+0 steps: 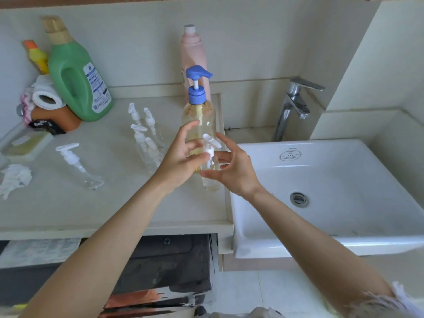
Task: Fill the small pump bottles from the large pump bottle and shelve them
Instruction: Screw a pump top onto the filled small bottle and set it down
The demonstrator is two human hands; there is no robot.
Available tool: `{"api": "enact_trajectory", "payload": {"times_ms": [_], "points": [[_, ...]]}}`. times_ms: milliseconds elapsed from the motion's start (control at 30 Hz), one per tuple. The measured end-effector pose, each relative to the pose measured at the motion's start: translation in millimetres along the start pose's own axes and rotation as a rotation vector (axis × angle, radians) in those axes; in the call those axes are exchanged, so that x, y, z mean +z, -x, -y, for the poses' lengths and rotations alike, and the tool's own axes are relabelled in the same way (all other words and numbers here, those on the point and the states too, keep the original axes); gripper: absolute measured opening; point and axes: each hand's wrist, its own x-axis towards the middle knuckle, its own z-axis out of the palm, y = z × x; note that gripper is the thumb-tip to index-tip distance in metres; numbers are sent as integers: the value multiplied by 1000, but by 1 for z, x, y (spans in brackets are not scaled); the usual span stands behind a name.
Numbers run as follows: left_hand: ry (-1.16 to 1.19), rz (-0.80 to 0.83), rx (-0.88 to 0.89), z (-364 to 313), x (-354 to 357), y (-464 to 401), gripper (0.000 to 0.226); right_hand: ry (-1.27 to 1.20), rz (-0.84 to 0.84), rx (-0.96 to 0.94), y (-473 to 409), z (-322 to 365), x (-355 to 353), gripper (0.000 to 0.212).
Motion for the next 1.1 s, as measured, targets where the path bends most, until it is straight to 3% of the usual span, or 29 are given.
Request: {"api": "enact_trajectory", "payload": {"times_ms": [300,400,533,667,800,933,1033,1100], "points": [[-103,-56,-27,8,-1,10,59,-7,32,25,8,-10,8,101],[-20,20,-39,8,-6,12,54,-50,62,36,10,-10,9,101],[-106,-50,-67,7,-8,11,60,-62,88,24,11,-11,9,101],[-9,85,-102,6,-14,12,51,-121,131,46,12,-13,11,101],[-144,-33,-82,6,-10,13,57,-49,103,26,10,-14,16,101],[-61,88,-113,6,-15,14,54,-86,107,18,9,-16,18,92],[-214,-27,-121,7,-9,16,58,-18,71,20,7,-18,22,99],[-191,-65,-117,7,-8,16,49,-19,78,22,6,-18,25,101]]}}
